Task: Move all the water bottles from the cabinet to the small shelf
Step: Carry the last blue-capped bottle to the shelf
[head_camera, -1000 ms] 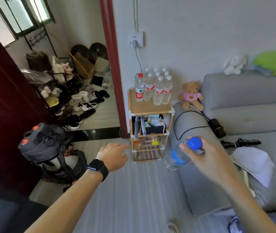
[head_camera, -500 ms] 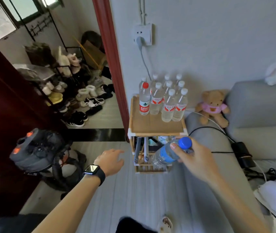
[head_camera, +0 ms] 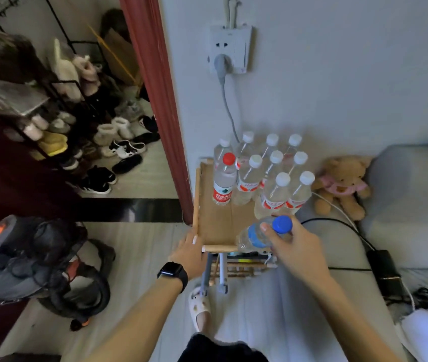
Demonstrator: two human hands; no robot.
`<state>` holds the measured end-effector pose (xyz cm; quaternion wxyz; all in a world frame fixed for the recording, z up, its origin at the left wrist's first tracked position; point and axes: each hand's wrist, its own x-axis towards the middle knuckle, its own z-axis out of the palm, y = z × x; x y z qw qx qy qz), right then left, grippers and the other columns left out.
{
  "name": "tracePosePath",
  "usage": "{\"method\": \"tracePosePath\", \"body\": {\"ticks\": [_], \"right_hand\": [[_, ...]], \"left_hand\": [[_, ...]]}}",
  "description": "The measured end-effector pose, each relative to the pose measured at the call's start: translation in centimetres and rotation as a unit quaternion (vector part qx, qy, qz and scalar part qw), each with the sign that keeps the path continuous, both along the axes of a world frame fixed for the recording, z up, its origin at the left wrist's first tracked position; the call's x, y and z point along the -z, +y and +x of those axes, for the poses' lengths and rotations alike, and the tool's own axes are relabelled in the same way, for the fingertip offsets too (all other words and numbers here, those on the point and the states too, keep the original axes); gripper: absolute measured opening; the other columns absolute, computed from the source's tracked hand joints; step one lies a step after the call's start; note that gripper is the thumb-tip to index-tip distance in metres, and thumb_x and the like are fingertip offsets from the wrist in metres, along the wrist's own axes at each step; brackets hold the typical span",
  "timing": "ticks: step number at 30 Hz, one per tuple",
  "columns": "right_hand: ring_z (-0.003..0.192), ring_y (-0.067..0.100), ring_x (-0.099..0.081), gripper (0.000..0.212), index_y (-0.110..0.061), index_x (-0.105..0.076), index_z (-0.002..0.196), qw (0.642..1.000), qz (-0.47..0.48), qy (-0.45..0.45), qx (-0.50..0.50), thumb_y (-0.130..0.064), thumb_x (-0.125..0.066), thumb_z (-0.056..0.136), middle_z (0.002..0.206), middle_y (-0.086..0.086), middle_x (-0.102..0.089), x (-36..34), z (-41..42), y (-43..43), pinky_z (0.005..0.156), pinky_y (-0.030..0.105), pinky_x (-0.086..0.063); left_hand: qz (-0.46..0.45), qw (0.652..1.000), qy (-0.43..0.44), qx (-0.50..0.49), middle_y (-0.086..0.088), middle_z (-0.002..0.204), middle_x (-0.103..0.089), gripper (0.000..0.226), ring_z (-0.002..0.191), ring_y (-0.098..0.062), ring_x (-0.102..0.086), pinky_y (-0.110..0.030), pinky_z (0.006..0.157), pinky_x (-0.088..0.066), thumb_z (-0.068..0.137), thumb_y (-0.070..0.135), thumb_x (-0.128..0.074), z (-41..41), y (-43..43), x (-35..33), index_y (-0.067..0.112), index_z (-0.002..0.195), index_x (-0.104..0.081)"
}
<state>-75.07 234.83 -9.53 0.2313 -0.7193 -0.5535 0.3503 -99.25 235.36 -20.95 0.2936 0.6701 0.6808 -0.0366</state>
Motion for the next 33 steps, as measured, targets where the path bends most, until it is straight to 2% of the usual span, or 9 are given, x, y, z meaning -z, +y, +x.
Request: {"method": "tracePosePath", "body": {"ticks": [3, 8, 14, 19, 22, 24, 28, 31, 33], "right_hand": [[0.087, 0.020, -0.063, 0.025, -0.035, -0.057, 0.099, 1.000, -0.010, -0.009, 0.005, -0.057, -0.061, 0.088, 0.083, -0.010, -0.067, -0.2, -1.9, 3.2, 0.081, 0.035, -0.048], [0.081, 0.014, -0.052, 0.025, -0.029, -0.055, 0.105, 0.999, 0.007, -0.032, 0.007, -0.050, -0.061, 0.091, 0.082, -0.017, -0.054, 0.7, -4.8, 6.1, 0.071, 0.028, -0.036], [0.074, 0.009, -0.057, 0.039, -0.028, -0.059, 0.099, 0.998, -0.017, -0.057, 0.009, -0.064, -0.060, 0.085, 0.076, -0.013, -0.060, 1.5, -4.8, 8.0, 0.058, 0.025, -0.037], [0.086, 0.008, -0.059, 0.048, -0.034, -0.060, 0.119, 0.999, -0.045, -0.012, -0.028, -0.058, -0.072, 0.079, 0.090, -0.022, -0.062, 1.4, -3.7, 7.4, 0.073, 0.024, -0.040], [0.087, -0.002, -0.064, 0.055, -0.042, -0.051, 0.133, 0.996, -0.047, 0.041, -0.064, -0.048, -0.072, 0.082, 0.109, -0.019, -0.066, 1.7, -2.3, 6.8, 0.076, 0.019, -0.044], [0.086, -0.001, -0.067, 0.058, -0.044, -0.044, 0.139, 0.994, -0.055, 0.056, -0.078, -0.040, -0.068, 0.086, 0.112, -0.016, -0.066, 2.6, -0.9, 6.3, 0.074, 0.015, -0.045], [0.100, 0.021, -0.066, 0.050, -0.024, -0.045, 0.140, 0.987, -0.094, -0.060, -0.119, -0.033, -0.056, 0.093, 0.118, 0.003, -0.067, 6.8, 2.7, 5.3, 0.081, 0.032, -0.050], [0.128, 0.032, -0.048, 0.048, -0.015, -0.045, 0.137, 0.953, -0.164, -0.173, -0.188, -0.042, -0.043, 0.098, 0.137, 0.011, -0.055, 11.1, 5.5, 4.3, 0.093, 0.038, -0.046], [0.149, 0.027, -0.017, 0.057, -0.021, -0.032, 0.150, 0.937, -0.163, -0.206, -0.229, -0.046, -0.036, 0.099, 0.160, 0.007, -0.025, 13.8, 7.0, 3.5, 0.114, 0.045, -0.030]], "left_hand": [[0.001, 0.999, 0.027, 0.033, -0.005, 0.161, -0.007, 0.056, 0.142, -0.030, -0.023, -0.041, 0.116, -0.027, 0.098, 0.030, -0.047, -0.7, 1.9, 1.3, 0.018, 0.149, -0.027], [-0.005, 0.998, 0.015, 0.054, 0.002, 0.160, -0.012, 0.050, 0.141, -0.026, -0.027, -0.037, 0.114, -0.033, 0.098, 0.024, -0.045, -2.4, 2.5, 3.0, 0.021, 0.146, -0.033], [0.036, 0.998, 0.017, 0.038, -0.001, 0.143, -0.042, 0.032, 0.127, -0.024, -0.042, -0.035, 0.104, -0.038, 0.097, 0.026, -0.041, -2.0, 4.1, 1.8, 0.021, 0.126, -0.053], [-0.011, 0.992, -0.119, -0.045, 0.002, 0.142, -0.044, 0.053, 0.127, -0.022, -0.047, -0.037, 0.100, -0.044, 0.091, 0.030, -0.055, 1.7, 6.6, -0.5, 0.029, 0.142, -0.039], [0.009, 0.972, -0.220, -0.087, 0.005, 0.132, -0.053, 0.059, 0.122, -0.015, -0.050, -0.029, 0.098, -0.043, 0.086, 0.028, -0.066, 4.9, 7.3, -2.1, 0.030, 0.140, -0.042], [0.026, 0.959, -0.259, -0.109, 0.011, 0.124, -0.058, 0.059, 0.114, -0.011, -0.056, -0.032, 0.095, -0.047, 0.082, 0.030, -0.070, 6.5, 7.6, -3.0, 0.032, 0.136, -0.045], [0.043, 0.959, -0.255, -0.118, 0.012, 0.129, -0.058, 0.071, 0.113, -0.011, -0.057, -0.032, 0.093, -0.049, 0.078, 0.034, -0.075, 7.8, 7.7, -3.3, 0.035, 0.140, -0.041], [0.058, 0.953, -0.267, -0.133, 0.020, 0.123, -0.059, 0.068, 0.110, -0.002, -0.056, -0.017, 0.086, -0.043, 0.076, 0.039, -0.078, 8.1, 7.4, -3.4, 0.037, 0.135, -0.046], [0.060, 0.949, -0.273, -0.146, 0.028, 0.113, -0.058, 0.065, 0.101, 0.005, -0.055, -0.013, 0.082, -0.039, 0.075, 0.039, -0.080, 8.4, 7.1, -4.0, 0.036, 0.132, -0.048]]}}
